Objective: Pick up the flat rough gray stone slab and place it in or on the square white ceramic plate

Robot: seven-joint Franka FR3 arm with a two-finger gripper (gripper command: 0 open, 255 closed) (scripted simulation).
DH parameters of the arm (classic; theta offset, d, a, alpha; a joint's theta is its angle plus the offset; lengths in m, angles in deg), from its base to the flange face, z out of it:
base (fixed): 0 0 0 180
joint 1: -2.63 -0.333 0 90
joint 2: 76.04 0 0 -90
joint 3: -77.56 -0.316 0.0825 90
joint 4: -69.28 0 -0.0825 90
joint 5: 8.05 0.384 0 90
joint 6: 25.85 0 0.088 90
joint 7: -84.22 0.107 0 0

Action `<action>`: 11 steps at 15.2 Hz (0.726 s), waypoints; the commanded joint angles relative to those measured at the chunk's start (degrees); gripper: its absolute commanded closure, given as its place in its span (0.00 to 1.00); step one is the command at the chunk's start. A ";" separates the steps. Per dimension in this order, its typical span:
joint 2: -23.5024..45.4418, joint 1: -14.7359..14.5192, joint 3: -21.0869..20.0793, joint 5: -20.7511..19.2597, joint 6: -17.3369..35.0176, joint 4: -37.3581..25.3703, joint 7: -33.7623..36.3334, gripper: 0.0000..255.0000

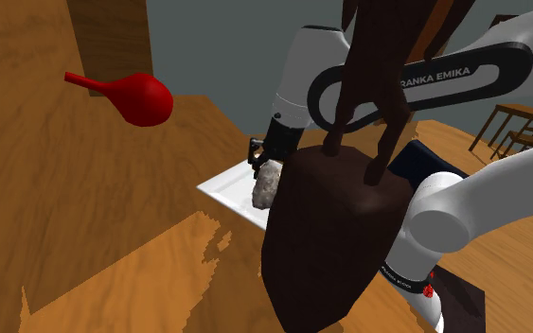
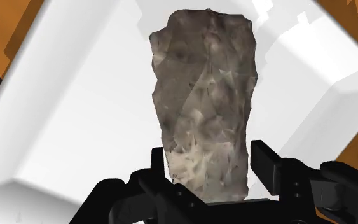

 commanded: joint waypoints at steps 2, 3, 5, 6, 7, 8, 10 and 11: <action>0.11 -0.02 -0.09 0.05 0.31 0.19 0.02 1.00; 0.11 -0.04 -0.07 0.03 0.31 0.20 0.03 1.00; 0.12 -0.07 -0.04 0.01 0.32 0.20 0.05 1.00; 0.12 -0.09 -0.03 0.00 0.32 0.20 0.06 1.00; 0.09 -0.08 0.03 -0.01 0.34 0.26 -0.01 0.00; 0.07 -0.10 -0.01 0.00 0.31 0.25 0.04 0.00; -0.01 -0.15 -0.03 0.04 0.27 0.29 0.07 0.00; 0.02 -0.14 -0.03 0.03 0.29 0.27 0.08 0.00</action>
